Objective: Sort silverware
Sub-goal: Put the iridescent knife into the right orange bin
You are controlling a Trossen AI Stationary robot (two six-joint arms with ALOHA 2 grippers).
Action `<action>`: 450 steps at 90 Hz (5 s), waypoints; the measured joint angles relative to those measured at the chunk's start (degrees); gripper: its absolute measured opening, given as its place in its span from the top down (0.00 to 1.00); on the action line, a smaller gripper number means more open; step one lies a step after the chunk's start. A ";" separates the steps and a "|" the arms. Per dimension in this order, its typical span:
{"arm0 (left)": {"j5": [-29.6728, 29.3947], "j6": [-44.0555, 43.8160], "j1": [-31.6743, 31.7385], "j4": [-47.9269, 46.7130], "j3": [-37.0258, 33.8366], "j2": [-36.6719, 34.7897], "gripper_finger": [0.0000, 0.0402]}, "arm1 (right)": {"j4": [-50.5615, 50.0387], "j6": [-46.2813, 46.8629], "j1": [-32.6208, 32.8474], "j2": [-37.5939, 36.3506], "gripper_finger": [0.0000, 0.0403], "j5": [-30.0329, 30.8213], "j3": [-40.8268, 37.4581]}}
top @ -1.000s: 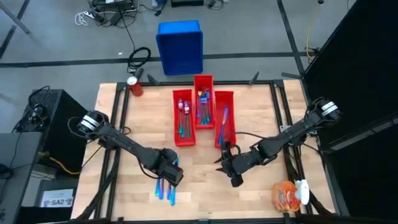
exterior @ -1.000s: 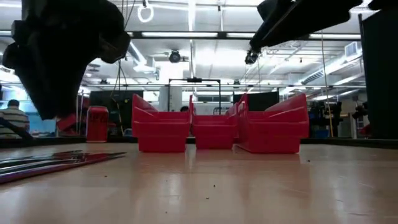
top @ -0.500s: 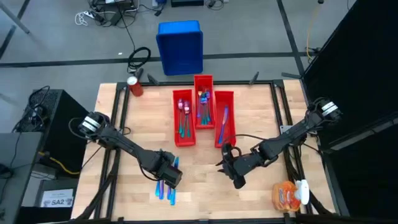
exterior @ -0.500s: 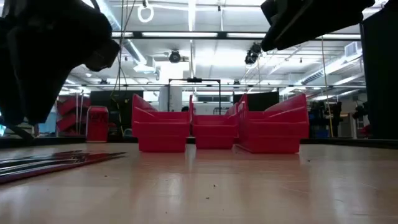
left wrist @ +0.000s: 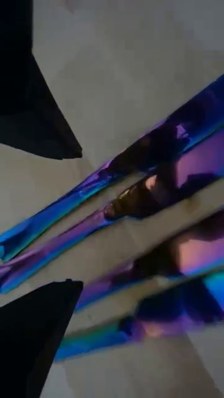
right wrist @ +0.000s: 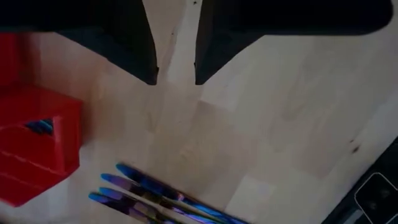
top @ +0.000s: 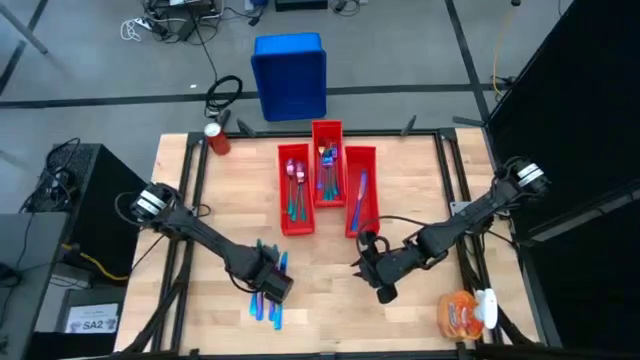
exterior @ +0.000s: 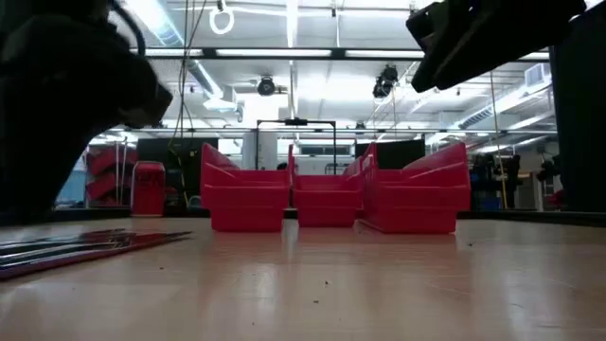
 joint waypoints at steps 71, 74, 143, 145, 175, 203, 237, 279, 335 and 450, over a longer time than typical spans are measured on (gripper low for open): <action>-3.31 -2.57 0.01 30.42 -6.93 -0.03 0.23 | -0.95 0.33 1.14 0.00 0.79 -0.11 0.00; -4.10 -3.03 0.01 30.50 -6.91 -0.03 0.23 | -1.09 0.18 1.14 0.00 0.80 -0.11 0.00; -5.16 0.65 0.07 28.00 -6.25 3.73 0.24 | -2.08 0.26 1.14 0.00 0.80 -0.11 0.00; -5.11 0.77 0.09 28.02 -6.25 3.61 0.25 | -2.08 0.26 1.14 0.00 0.80 -0.11 0.00; -4.46 7.97 1.72 16.42 2.39 4.58 0.30 | -2.02 0.95 1.14 0.00 0.80 -0.50 0.00; -5.53 10.54 3.48 10.61 6.44 4.54 0.30 | -2.05 1.00 1.14 0.00 0.80 -0.57 0.00; -4.19 8.89 3.44 11.29 6.58 6.29 0.30 | -1.53 1.00 1.14 0.00 0.78 -0.55 0.00; 0.85 8.99 3.42 9.51 7.64 11.52 0.30 | -1.62 1.51 1.14 0.00 0.75 -0.55 0.00; 0.69 11.43 3.86 -4.71 13.07 12.44 0.30 | -1.74 1.81 1.14 0.00 0.77 -0.57 0.00; -1.43 11.55 2.22 -11.53 22.92 19.69 0.30 | -1.84 2.33 0.90 0.00 0.74 -0.52 0.00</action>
